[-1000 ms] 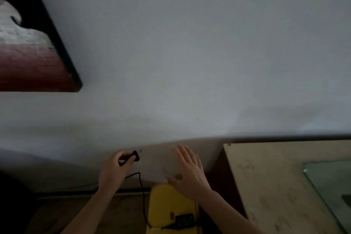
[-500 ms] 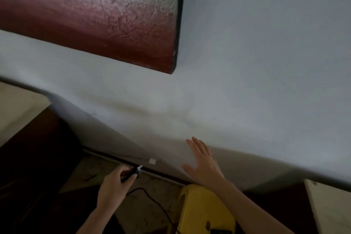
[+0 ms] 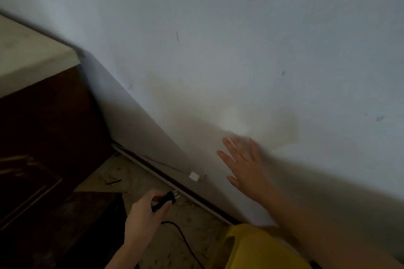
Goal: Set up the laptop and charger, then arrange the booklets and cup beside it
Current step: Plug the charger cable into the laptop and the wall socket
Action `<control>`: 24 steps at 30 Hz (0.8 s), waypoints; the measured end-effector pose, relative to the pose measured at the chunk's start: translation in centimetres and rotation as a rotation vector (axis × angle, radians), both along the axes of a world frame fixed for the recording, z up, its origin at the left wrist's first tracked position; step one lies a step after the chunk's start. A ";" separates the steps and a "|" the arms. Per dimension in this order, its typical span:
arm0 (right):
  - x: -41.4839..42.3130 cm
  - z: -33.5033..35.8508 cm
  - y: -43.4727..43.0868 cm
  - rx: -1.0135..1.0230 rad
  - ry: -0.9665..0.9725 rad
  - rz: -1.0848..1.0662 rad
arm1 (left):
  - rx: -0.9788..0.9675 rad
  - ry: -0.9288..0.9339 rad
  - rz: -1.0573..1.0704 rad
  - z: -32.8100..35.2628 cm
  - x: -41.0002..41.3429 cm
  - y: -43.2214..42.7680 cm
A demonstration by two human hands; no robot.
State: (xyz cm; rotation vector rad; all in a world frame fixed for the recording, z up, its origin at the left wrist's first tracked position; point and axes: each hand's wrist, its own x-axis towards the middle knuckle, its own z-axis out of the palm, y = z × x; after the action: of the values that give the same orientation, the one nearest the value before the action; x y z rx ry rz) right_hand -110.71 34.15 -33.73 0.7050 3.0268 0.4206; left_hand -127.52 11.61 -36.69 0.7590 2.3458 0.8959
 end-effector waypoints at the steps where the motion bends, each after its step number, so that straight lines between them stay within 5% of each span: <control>1: 0.3 -1.6 0.2 0.016 -0.030 0.021 | 0.034 0.001 0.018 -1.6 0.2 0.3; 10: 0.3 -13.6 2.2 0.098 -0.346 0.065 | 0.198 -0.038 0.230 -15.9 2.4 4.9; 15: 0.3 -18.4 3.9 0.153 -0.288 0.084 | 0.311 -0.102 0.379 -22.7 2.8 7.6; 24: -1.1 -24.1 3.9 0.270 -0.124 0.059 | 0.441 -0.103 0.344 -30.0 0.5 11.8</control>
State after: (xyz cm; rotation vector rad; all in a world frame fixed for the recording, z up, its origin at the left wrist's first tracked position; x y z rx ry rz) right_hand -111.81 38.09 -57.87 0.5735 2.9093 0.8535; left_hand -127.03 23.41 -66.70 0.4561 2.2472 1.5954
